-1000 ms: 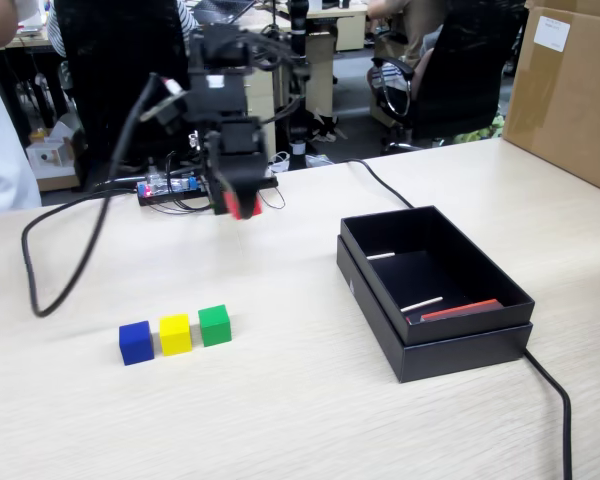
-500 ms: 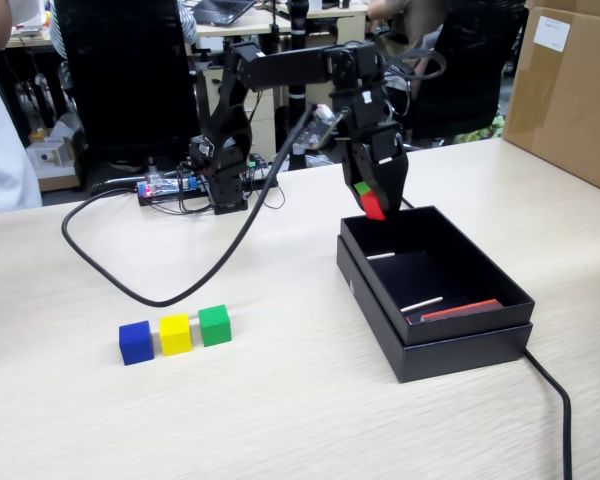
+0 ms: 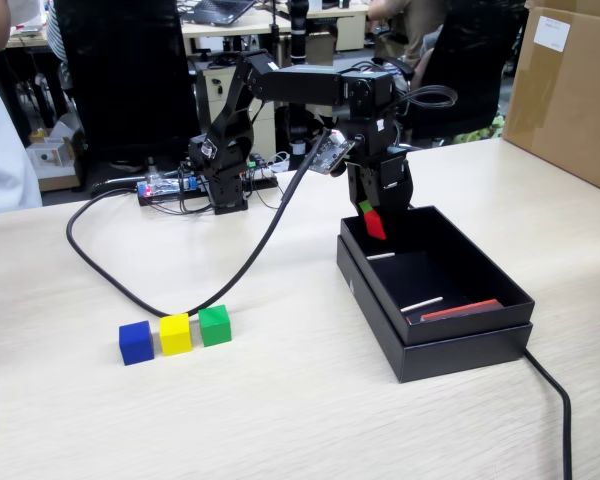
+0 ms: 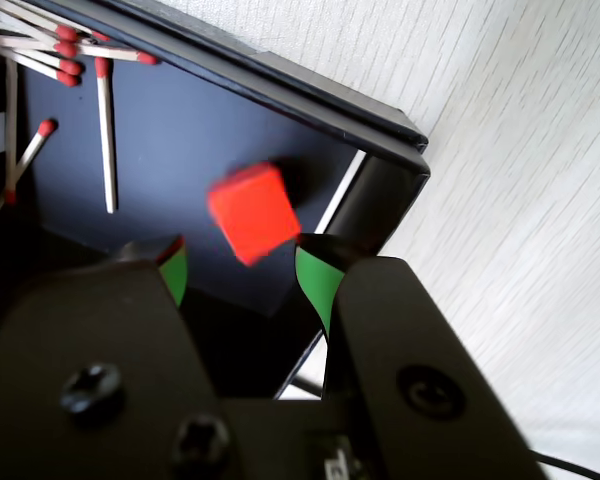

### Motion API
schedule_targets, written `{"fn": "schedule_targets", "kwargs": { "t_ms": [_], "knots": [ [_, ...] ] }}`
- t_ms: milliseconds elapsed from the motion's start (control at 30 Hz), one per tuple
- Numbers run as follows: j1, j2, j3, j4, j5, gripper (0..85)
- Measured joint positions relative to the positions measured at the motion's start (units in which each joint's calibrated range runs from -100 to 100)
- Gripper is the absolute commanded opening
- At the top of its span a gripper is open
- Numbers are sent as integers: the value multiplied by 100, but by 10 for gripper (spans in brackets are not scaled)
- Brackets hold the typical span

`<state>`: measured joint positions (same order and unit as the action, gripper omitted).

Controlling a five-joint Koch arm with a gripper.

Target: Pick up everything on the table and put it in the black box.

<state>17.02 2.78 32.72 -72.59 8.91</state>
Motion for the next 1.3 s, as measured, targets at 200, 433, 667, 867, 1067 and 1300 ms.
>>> {"fn": "schedule_targets", "kwargs": {
  "t_ms": [200, 433, 667, 867, 1067, 1300],
  "knots": [
    [0, -350, -155, 0, 20, 278],
    [-391, -2822, -548, 0, -93, 278],
    [-1724, -3767, -712, -23, -1006, 420],
    [-2706, -2861, -785, -31, -1661, 465],
    [-3072, -1333, -785, -23, -1915, 465],
    [-3140, 168, -292, -23, -1998, 464]
  ]
}}
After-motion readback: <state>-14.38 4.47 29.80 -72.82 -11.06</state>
